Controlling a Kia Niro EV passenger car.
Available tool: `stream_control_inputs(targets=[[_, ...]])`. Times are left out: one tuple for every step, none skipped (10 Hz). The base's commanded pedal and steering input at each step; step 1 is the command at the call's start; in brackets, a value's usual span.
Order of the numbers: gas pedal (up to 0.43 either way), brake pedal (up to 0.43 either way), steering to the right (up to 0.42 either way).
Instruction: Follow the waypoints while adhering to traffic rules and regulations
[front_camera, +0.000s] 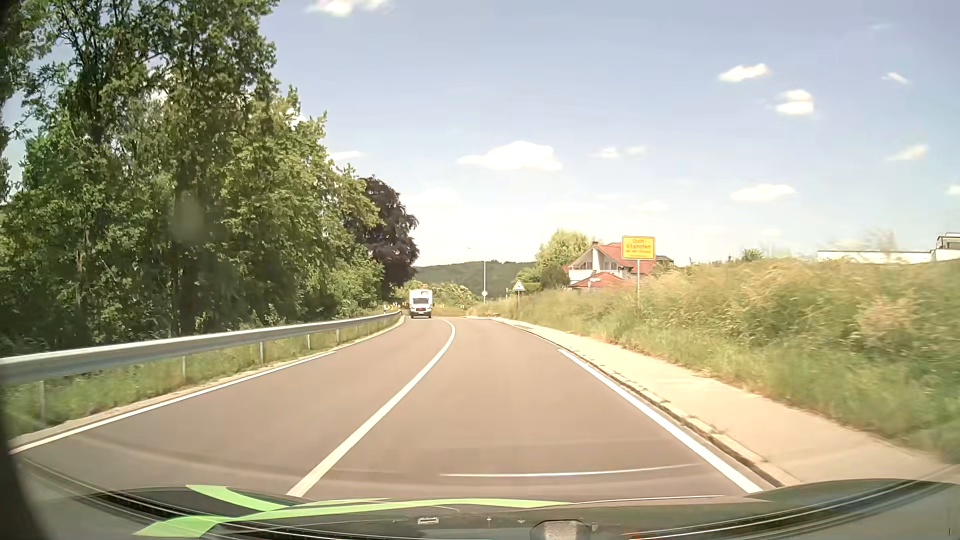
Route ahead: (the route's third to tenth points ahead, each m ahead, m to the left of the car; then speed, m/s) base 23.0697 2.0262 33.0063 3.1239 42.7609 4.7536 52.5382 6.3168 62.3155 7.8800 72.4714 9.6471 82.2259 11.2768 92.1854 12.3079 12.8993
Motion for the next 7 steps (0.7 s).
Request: stream_control_inputs(targets=[[0.087, 0.0, -0.017], [0.087, 0.0, -0.017], [0.087, 0.0, -0.017], [0.087, 0.0, -0.017], [0.087, 0.0, -0.017], [0.087, 0.0, -0.017], [0.087, 0.0, -0.014]])
